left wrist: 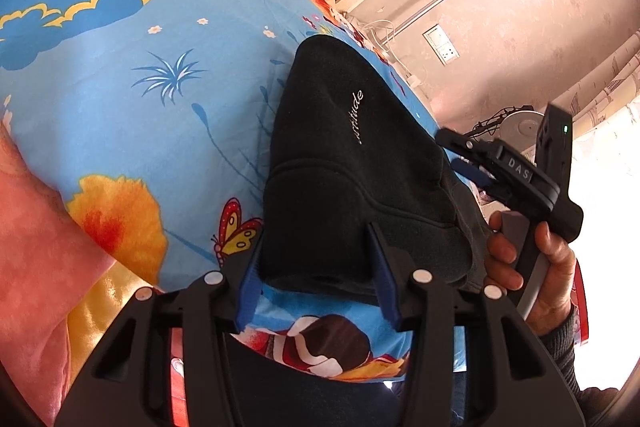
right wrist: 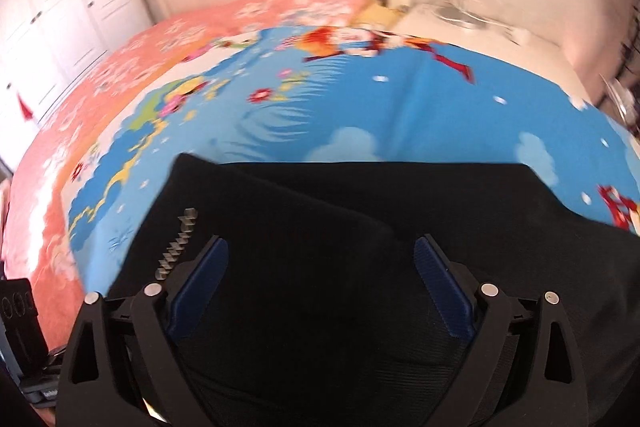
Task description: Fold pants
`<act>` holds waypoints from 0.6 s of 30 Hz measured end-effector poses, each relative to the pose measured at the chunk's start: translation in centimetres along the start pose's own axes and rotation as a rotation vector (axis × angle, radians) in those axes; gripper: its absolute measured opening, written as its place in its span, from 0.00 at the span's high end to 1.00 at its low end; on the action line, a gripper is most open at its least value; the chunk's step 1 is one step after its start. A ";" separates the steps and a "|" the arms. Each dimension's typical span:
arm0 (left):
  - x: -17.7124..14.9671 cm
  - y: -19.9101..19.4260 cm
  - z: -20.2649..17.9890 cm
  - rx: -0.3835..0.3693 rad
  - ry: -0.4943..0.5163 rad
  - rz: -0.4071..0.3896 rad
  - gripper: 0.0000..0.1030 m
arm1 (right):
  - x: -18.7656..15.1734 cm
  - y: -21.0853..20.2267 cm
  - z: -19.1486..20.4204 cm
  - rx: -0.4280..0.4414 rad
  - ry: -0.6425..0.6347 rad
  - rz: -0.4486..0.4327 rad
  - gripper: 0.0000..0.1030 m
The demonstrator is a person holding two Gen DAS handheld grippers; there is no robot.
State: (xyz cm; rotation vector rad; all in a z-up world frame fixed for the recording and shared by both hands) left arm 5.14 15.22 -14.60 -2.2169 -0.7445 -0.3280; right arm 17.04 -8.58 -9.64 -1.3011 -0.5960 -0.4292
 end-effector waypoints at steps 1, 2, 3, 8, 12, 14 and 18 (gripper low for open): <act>0.0 0.0 0.0 0.000 -0.001 0.002 0.53 | -0.1 -0.2 -1.4 0.023 0.043 0.017 0.13; 0.0 0.0 0.0 0.000 0.000 0.003 0.53 | -0.2 -0.3 -2.6 0.046 0.084 0.037 0.14; 0.1 -0.1 0.0 -0.001 0.000 0.005 0.53 | -0.2 -0.5 -4.1 0.077 0.137 0.063 0.17; 0.9 -1.5 -0.8 0.073 0.061 -0.062 0.49 | 0.1 -0.9 -7.7 0.261 0.255 0.143 0.17; 1.0 -3.6 -6.4 0.201 0.401 -0.179 0.51 | 0.4 0.2 -6.7 0.273 0.170 0.182 0.36; -0.9 -3.4 -11.0 0.186 0.622 -0.183 0.52 | 0.2 0.8 -6.4 0.272 0.140 0.204 0.47; -5.6 0.3 -17.3 0.135 0.876 -0.129 0.66 | -0.2 1.1 -6.3 0.248 0.097 0.211 0.59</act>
Point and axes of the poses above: each gripper's, at about its wrist camera, not at the fingertips, and y roughly the way its jaws point, z to its left, x to its top, the point moved 3 cm from there along y, roughly the way its jaws point, and after that the axes turned 3 degrees about -z, right-handed, at the moved point
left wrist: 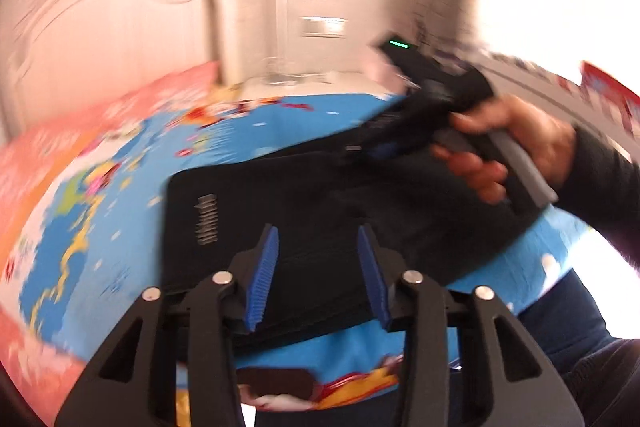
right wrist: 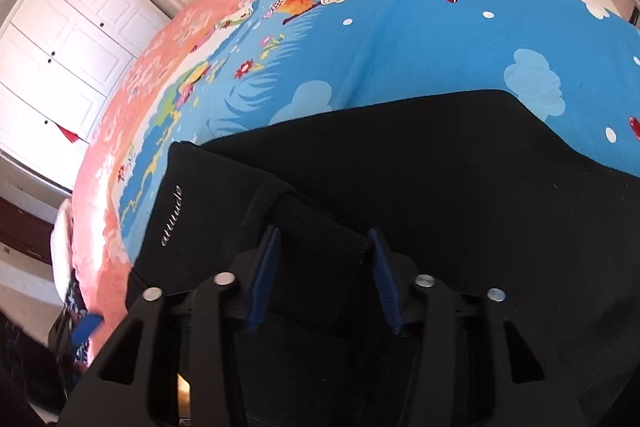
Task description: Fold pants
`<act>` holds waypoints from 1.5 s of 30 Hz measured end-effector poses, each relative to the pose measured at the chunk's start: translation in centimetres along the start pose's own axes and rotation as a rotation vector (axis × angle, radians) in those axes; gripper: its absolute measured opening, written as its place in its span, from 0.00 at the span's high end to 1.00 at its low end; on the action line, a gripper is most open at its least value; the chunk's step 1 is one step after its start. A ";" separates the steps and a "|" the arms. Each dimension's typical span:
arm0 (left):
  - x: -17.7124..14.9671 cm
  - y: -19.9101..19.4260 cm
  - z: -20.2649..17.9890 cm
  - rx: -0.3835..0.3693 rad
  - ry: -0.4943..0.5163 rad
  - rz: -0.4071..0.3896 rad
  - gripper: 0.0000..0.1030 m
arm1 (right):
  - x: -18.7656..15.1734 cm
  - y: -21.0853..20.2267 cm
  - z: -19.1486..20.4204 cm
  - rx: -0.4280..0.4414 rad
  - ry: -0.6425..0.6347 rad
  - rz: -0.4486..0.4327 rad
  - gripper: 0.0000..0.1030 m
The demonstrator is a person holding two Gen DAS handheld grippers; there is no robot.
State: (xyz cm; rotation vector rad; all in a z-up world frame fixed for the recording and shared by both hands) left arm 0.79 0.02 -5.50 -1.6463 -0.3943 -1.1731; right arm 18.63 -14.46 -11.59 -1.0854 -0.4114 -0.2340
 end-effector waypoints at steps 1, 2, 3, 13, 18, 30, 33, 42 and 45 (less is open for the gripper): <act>0.1 1.1 -1.8 0.000 0.058 0.008 0.68 | -0.1 0.0 -0.1 0.004 -0.004 0.000 0.60; 0.0 1.8 -3.1 0.000 0.105 0.008 0.68 | -0.1 -0.1 -0.2 0.011 -0.011 0.002 0.60; -0.1 2.6 -4.6 0.000 0.159 0.005 0.68 | -0.1 -0.1 -0.3 0.016 -0.015 0.005 0.61; -1.5 8.7 -10.5 0.099 0.464 0.107 0.80 | 0.3 0.0 -0.6 0.038 -0.051 0.015 0.68; -0.1 7.9 -10.5 0.109 0.434 0.068 0.95 | 0.6 -1.3 -0.3 0.049 -0.051 -0.005 0.85; 0.4 8.4 -11.2 0.086 0.464 0.068 0.95 | 0.4 -3.3 -0.9 0.022 -0.054 -0.043 0.87; -0.4 9.3 -11.4 0.073 0.473 0.088 0.95 | -0.3 -2.4 -1.4 -0.045 -0.064 -0.031 0.87; 0.9 7.9 -8.2 -0.181 0.145 0.092 0.71 | -2.2 -0.8 -1.0 -0.167 -0.142 -0.042 0.87; 1.5 5.5 -5.3 -0.198 0.021 0.053 0.71 | -2.4 -0.9 -1.0 -0.176 -0.136 -0.052 0.87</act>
Point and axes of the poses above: each gripper's, at about its wrist camera, not at the fingertips, and y roughly the way its jaws point, z to its left, x to its top, the point moved 3 cm from there along y, roughly the way its jaws point, and after that the axes turned 3 degrees about -z, right-handed, at the moved point
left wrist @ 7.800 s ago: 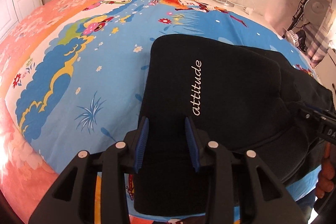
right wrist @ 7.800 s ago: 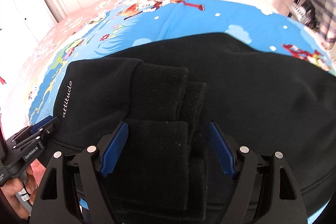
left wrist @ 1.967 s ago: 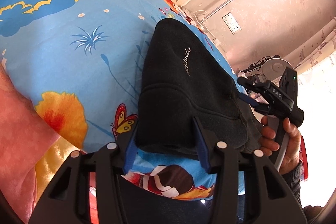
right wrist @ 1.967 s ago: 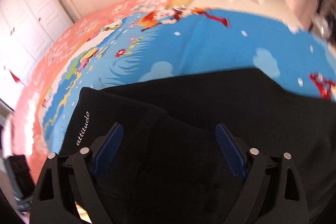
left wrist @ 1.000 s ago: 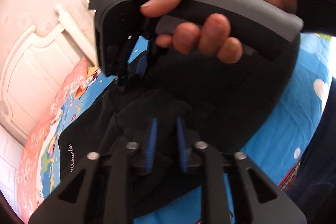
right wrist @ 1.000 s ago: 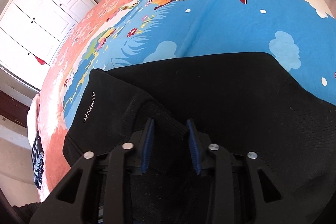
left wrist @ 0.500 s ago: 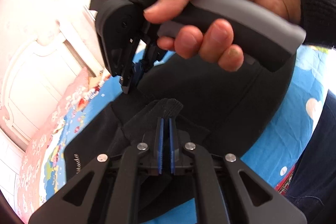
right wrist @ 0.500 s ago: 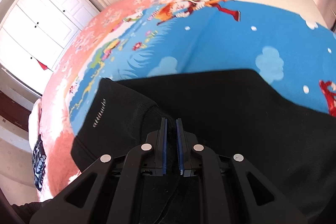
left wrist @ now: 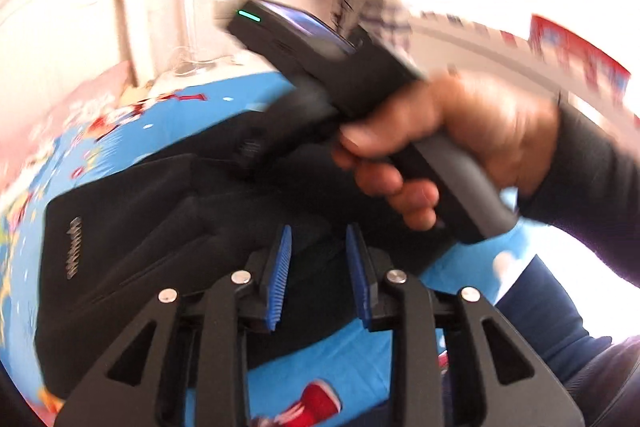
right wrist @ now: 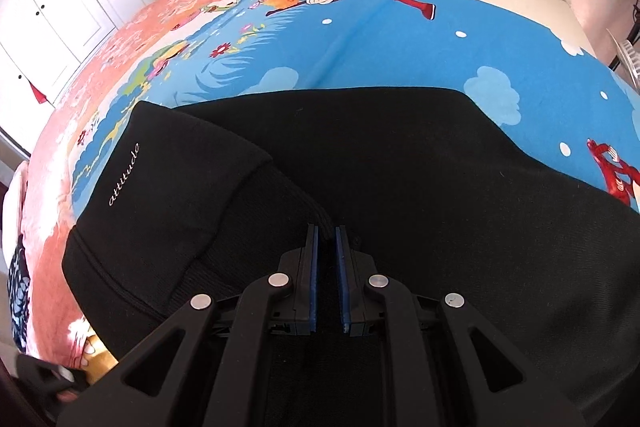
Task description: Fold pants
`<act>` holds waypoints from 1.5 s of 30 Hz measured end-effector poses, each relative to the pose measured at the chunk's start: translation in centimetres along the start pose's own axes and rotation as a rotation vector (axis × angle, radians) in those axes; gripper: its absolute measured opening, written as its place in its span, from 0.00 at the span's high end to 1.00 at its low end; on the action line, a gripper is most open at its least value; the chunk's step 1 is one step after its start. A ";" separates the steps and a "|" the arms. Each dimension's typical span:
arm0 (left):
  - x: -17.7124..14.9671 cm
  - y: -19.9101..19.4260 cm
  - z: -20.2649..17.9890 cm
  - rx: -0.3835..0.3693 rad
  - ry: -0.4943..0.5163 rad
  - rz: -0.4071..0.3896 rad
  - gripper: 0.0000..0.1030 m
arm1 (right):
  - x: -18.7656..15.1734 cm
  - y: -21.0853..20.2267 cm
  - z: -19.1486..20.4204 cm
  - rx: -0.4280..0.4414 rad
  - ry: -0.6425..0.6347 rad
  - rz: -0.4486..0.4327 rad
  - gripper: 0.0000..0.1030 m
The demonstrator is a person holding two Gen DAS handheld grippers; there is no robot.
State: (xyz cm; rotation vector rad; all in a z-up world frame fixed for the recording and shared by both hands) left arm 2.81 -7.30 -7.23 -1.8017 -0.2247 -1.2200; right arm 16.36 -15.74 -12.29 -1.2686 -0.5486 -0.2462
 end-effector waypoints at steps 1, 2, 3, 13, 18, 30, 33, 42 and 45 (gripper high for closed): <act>0.1 -1.0 1.1 0.018 -0.033 -0.022 0.71 | -0.1 -0.1 0.1 -0.006 0.000 -0.006 0.87; 0.3 -2.2 2.8 0.060 -0.092 -0.046 0.71 | -0.2 -0.1 0.2 -0.014 -0.001 -0.014 0.87; 0.1 -2.7 4.1 0.098 -0.138 -0.055 0.74 | -0.3 -0.1 0.2 -0.022 -0.001 -0.021 0.87; -3.4 0.1 11.2 0.154 -0.407 0.114 0.84 | -0.2 -5.1 4.3 -0.303 -0.047 -0.197 0.82; -3.7 -0.8 11.2 0.114 -0.437 0.108 0.83 | -0.7 -7.3 7.2 -0.280 0.029 -0.291 0.33; -4.8 -8.6 16.7 0.327 -0.576 -0.063 0.27 | -2.2 -3.8 10.3 -0.320 0.004 -0.233 0.12; -6.5 -8.9 18.4 0.330 -0.654 -0.046 0.27 | -3.1 -1.8 9.9 -0.349 -0.003 -0.166 0.12; -10.0 -6.3 19.6 0.148 -0.782 0.011 0.41 | -4.8 0.5 8.6 -0.335 0.023 -0.129 0.08; -11.0 -6.0 20.0 0.091 -0.835 0.004 0.44 | -4.9 0.6 8.7 -0.339 0.026 -0.133 0.08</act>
Point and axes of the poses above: each gripper's, at about its wrist camera, not at the fingertips, and y roughly the way its jaws point, z to its left, x to its top, the point moved 3 cm from there along y, roughly the way its jaws point, and after that the axes turned 3 degrees about -z, right-handed, at the moved point
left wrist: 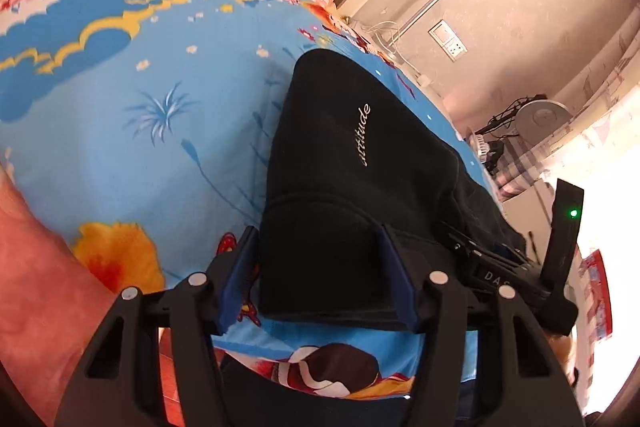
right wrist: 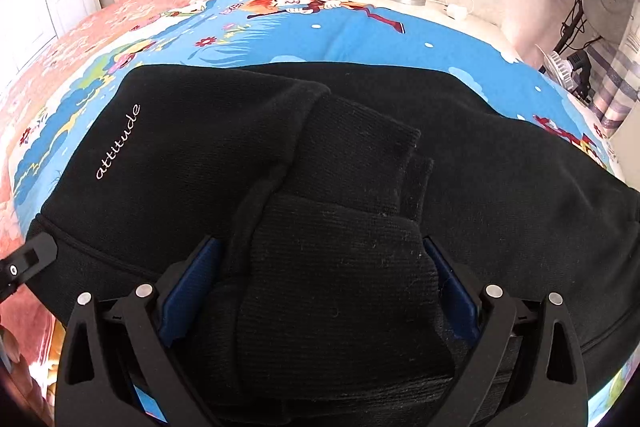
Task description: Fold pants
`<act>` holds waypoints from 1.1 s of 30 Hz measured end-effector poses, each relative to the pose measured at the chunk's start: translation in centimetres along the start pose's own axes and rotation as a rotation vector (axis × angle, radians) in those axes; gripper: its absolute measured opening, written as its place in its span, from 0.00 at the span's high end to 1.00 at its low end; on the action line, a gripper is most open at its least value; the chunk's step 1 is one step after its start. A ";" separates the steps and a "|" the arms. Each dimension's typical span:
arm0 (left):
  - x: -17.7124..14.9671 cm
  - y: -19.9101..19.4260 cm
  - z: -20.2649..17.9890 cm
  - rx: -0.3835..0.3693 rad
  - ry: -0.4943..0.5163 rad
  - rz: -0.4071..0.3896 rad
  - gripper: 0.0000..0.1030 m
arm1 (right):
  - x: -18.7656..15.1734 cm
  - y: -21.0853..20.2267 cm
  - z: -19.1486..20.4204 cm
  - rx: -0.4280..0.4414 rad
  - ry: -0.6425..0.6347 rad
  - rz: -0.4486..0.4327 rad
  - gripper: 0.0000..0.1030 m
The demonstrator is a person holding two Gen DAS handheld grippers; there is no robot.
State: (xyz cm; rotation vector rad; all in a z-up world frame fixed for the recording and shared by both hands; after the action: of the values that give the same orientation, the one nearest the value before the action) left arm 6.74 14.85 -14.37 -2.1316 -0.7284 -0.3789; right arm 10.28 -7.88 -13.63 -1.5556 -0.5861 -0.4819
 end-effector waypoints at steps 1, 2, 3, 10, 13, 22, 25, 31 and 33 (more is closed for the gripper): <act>-0.1 0.1 0.3 -0.018 -0.015 0.007 0.48 | 0.0 0.0 0.0 -0.001 -0.003 -0.001 0.08; -0.2 0.0 0.3 -0.024 -0.015 0.008 0.49 | 0.0 -0.1 0.0 -0.002 -0.003 -0.002 0.08; -0.2 0.0 0.2 -0.022 -0.003 0.009 0.51 | 0.0 -0.1 -0.1 -0.003 -0.003 -0.003 0.08; -0.1 -0.3 -0.2 -0.027 0.011 0.010 0.58 | 0.5 -0.6 0.3 -0.032 -0.032 -0.015 0.08; 0.0 -0.3 -0.3 -0.027 0.011 0.011 0.59 | 0.8 -1.0 0.6 -0.047 -0.050 -0.025 0.08; -0.1 -0.3 -0.3 -0.026 0.011 0.011 0.59 | 3.5 -2.3 1.8 -0.036 -0.052 -0.093 0.08; -0.1 -0.3 -0.3 -0.027 0.010 0.010 0.59 | 4.0 -1.7 2.1 -0.042 -0.057 -0.087 0.08; -0.2 -0.5 -0.2 -0.052 0.000 -0.005 0.47 | 2.9 1.9 1.3 -0.019 -0.031 0.028 0.09; -0.4 -0.6 0.1 -0.072 -0.010 -0.002 0.48 | 3.0 2.0 1.2 -0.008 -0.035 0.048 0.09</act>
State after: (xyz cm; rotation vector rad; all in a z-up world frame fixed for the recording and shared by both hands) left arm 6.07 15.09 -14.31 -2.2013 -0.7330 -0.4015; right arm 13.79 -6.54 -13.38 -1.5850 -0.5730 -0.4218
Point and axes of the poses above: each gripper's, at about its wrist camera, not at the fingertips, and y roughly the way its jaws point, z to its left, x to its top, the point moved 3 cm from there along y, roughly the way its jaws point, and after that the axes turned 3 degrees about -z, right-handed, at the moved point
